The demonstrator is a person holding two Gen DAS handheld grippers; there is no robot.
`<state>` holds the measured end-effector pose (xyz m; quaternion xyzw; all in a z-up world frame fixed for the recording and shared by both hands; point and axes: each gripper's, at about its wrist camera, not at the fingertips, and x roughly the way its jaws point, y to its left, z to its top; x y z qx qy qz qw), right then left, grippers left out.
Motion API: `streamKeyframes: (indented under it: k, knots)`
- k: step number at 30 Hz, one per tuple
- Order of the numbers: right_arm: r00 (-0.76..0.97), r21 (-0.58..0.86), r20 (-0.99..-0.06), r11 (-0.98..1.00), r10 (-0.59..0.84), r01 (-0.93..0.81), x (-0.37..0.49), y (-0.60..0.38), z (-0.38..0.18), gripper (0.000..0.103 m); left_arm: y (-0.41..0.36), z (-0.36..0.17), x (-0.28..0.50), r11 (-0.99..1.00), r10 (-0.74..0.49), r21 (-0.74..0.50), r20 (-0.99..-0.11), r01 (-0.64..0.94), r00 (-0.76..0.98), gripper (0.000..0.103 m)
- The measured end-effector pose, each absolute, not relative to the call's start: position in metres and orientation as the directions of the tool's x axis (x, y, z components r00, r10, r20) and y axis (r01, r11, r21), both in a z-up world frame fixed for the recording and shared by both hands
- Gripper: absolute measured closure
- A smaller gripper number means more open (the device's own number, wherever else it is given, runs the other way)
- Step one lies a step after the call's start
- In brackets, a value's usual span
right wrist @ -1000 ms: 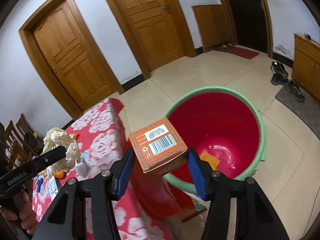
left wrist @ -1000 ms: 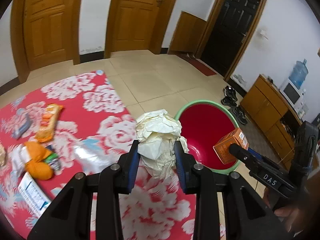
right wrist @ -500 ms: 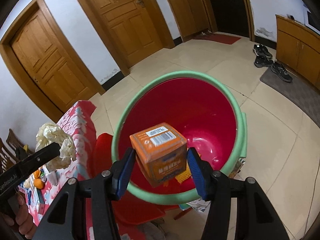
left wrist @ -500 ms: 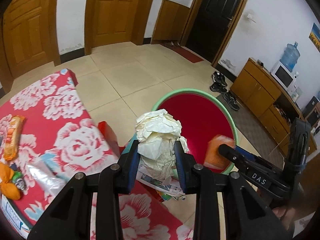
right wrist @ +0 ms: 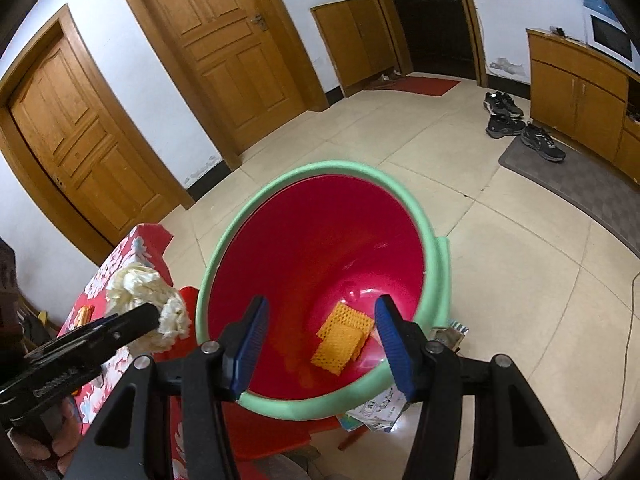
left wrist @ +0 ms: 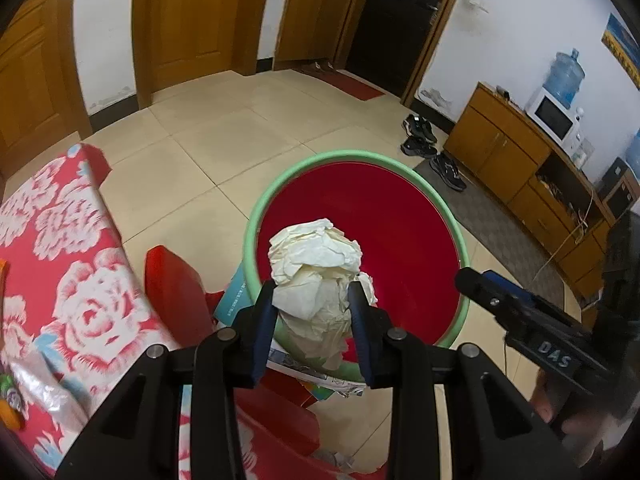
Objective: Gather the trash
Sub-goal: 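Carry the orange box with the right gripper over the bucket and release it, then open the left gripper over the bucket to drop the crumpled paper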
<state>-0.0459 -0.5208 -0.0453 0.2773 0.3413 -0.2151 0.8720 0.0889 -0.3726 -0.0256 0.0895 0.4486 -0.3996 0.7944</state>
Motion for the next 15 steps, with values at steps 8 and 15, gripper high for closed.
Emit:
streamKeyframes:
  k: [8,15]
  knots:
    - [0.676,0.351,-0.708,0.73,-0.203,0.587,-0.055,-0.529,-0.045,0.044,-0.389,-0.034,0.089,0.64,-0.561,-0.231,-0.792,0.732,0.241,0.052]
    - [0.676,0.357,-0.71,0.727,-0.197,0.586,-0.059,-0.53,-0.046,0.043,-0.385,-0.029,0.087,0.652,-0.562,-0.242,-0.791,0.718,0.243,0.052]
